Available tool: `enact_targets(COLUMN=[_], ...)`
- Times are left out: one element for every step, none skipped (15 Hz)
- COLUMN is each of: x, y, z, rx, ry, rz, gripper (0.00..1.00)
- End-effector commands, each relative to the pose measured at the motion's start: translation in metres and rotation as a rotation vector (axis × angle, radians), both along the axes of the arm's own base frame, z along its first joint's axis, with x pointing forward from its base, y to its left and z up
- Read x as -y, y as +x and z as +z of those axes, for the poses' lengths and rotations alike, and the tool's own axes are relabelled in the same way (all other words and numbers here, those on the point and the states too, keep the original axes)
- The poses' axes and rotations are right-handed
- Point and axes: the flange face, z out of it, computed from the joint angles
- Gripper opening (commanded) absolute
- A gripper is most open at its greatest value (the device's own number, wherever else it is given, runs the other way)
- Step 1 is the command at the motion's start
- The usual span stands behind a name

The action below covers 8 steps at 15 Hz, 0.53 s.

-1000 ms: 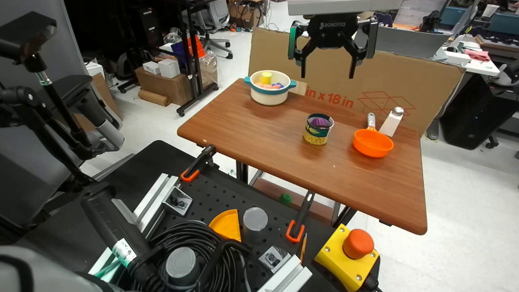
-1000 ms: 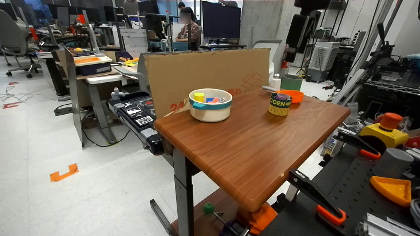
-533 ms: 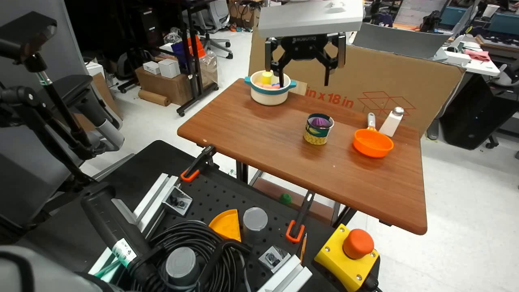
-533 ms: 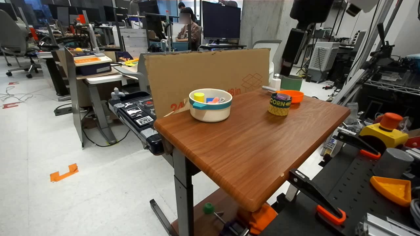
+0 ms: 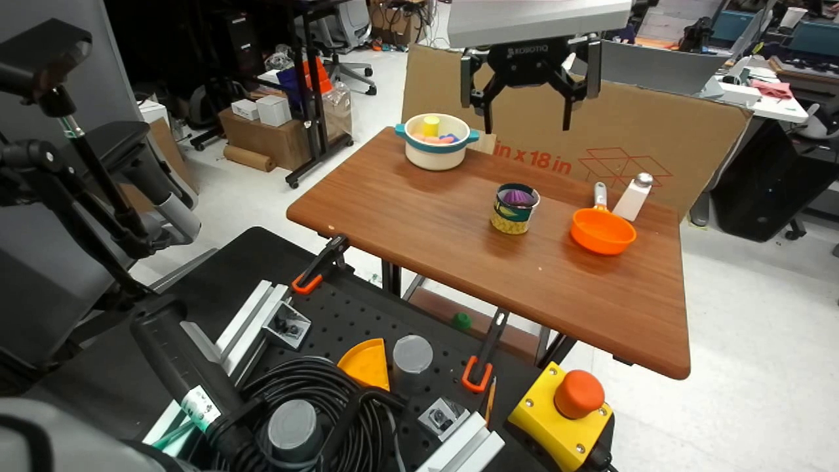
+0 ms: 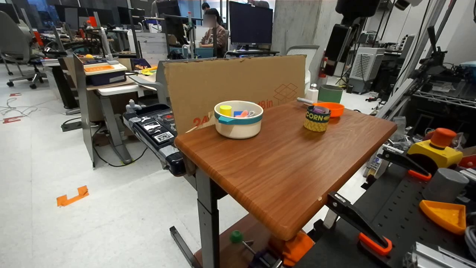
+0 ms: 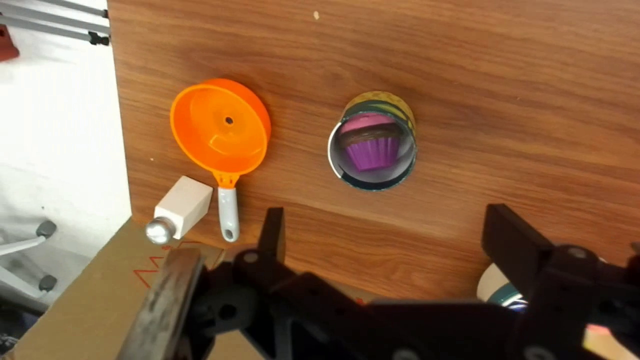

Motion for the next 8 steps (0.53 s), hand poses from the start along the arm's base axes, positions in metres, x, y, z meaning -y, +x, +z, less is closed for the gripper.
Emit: enact_targets(x=[0.023,0.029,0.034,0.039,0.044,0.048,0.052,0.055], y=[0.016,0.021,0.025,0.031,0.037,0.044,0.050,0.057], z=[0.013,0.018,0.022,0.025,0.027,0.029,0.029,0.028], rx=[-0.059,-0.083,-0.108,-0.125,-0.147,-0.169,-0.190,-0.209], ry=[0.039,0.050,0.048,0.043,0.026,0.014,0.005,0.000], rz=[-0.066,-0.086,-0.107,-0.128,-0.149,-0.166,-0.183,-0.198], gripper=[1.00,1.00,1.00,1.00,1.00,1.00,1.00,1.00])
